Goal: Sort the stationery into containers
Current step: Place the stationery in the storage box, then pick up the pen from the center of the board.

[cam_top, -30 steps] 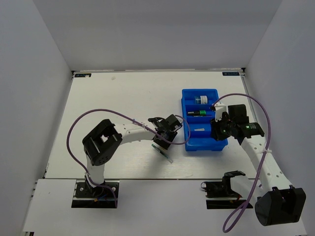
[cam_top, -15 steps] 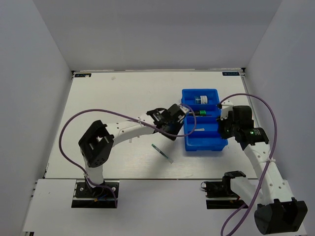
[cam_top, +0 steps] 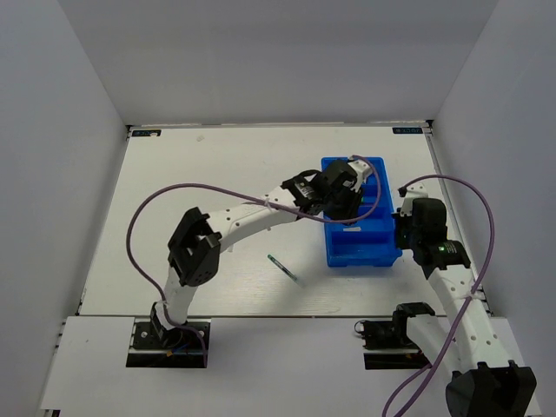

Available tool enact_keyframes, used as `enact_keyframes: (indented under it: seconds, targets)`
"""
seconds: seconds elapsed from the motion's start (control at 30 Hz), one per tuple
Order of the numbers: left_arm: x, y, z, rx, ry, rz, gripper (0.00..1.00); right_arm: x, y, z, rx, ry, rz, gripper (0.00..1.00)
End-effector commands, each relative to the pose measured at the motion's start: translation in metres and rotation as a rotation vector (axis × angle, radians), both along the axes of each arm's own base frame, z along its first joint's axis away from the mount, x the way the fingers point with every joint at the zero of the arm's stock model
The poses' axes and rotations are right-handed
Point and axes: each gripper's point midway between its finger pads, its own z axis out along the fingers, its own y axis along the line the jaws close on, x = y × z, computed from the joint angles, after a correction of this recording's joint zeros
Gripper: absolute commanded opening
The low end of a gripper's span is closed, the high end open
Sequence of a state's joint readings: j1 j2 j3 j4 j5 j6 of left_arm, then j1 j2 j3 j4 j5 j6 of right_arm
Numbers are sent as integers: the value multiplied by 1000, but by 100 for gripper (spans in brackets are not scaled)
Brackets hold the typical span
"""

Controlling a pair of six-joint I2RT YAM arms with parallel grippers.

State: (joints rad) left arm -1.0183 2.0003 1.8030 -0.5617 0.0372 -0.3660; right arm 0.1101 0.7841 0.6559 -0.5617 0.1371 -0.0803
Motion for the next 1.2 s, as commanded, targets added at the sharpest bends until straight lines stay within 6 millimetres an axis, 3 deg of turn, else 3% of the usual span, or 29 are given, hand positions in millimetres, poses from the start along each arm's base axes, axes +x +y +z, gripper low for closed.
enact_keyframes:
  seconds: [0.0, 0.03, 0.2, 0.27, 0.33, 0.37, 0.43, 0.57, 0.6, 0.63, 0.67, 0.7, 0.73, 0.77, 0.8, 0.87, 0.9, 0.93, 0.97, 1.0, 1.03, 1.07, 1.1, 1.13, 1.17]
  targets:
    - [5, -16, -2, -23, 25, -11, 28, 12, -4, 12, 14, -80, -41, 0]
    - [9, -18, 1, -27, 23, -5, 29, 12, -4, 12, 15, -85, -41, 0]
    - [22, -21, -26, -1, 64, 29, 38, 11, -4, 11, 19, -83, -45, 0]
    - [26, -19, -30, 5, 64, 37, 48, 10, -3, 14, 28, -96, -37, 2]
    - [29, -17, -31, 7, 55, 43, 63, 10, -1, 11, 32, -84, -26, 19]
    - [32, -19, -26, -7, 41, 46, 64, 10, 1, 11, 34, -82, -16, 27]
    - [34, -20, -17, -24, 23, 39, 68, 10, 2, 11, 37, -79, -8, 31]
    - [37, -23, 8, -63, -14, 33, 66, 8, 10, 11, 63, -69, 38, 32]
    - [36, -19, 18, -71, -26, 31, 60, 5, 15, 11, 67, -60, 67, 27]
    - [35, -16, 14, -60, -25, 33, 51, 4, 19, 14, 75, -59, 94, 23]
    - [31, -11, 32, -85, -48, 31, 42, 1, 34, 15, 117, -50, 179, 18]
    - [27, 0, 31, -80, -60, 40, 35, -4, 47, 15, 157, -30, 250, 8]
    - [24, 9, 53, -106, -89, 46, 27, -6, 54, 20, 161, -28, 314, 7]
    - [21, 17, 57, -102, -99, 55, 13, -13, 77, 20, 244, 5, 440, 7]
    - [14, 48, 63, -75, -135, 108, 9, -28, 101, 28, 299, 9, 640, 7]
    - [12, 78, 62, -32, -170, 163, 9, -56, 132, 43, 463, 66, 830, 9]
    - [11, 113, 21, 91, -163, 231, 18, -61, 145, 55, 535, 71, 907, 11]
    - [8, 144, 49, 80, -212, 314, 33, -63, 151, 55, 535, 83, 946, 11]
    - [21, 175, 44, 114, -212, 423, 48, -62, 158, 63, 530, 97, 984, 13]
    - [12, 201, 24, 159, -177, 472, 60, -61, 163, 62, 530, 124, 999, 13]
    - [8, 221, 19, 185, -151, 501, 66, -59, 168, 56, 497, 154, 1013, 16]
    - [21, 247, 17, 170, -114, 575, 69, -63, 185, 67, 478, 140, 1080, 18]
    - [14, 262, -8, 223, -70, 579, 70, -58, 189, 59, 457, 177, 1071, 20]
    - [24, 280, -12, 224, -44, 629, 71, -58, 200, 58, 428, 185, 1084, 27]
    - [25, 286, -22, 240, -19, 639, 71, -52, 205, 58, 391, 186, 1070, 30]
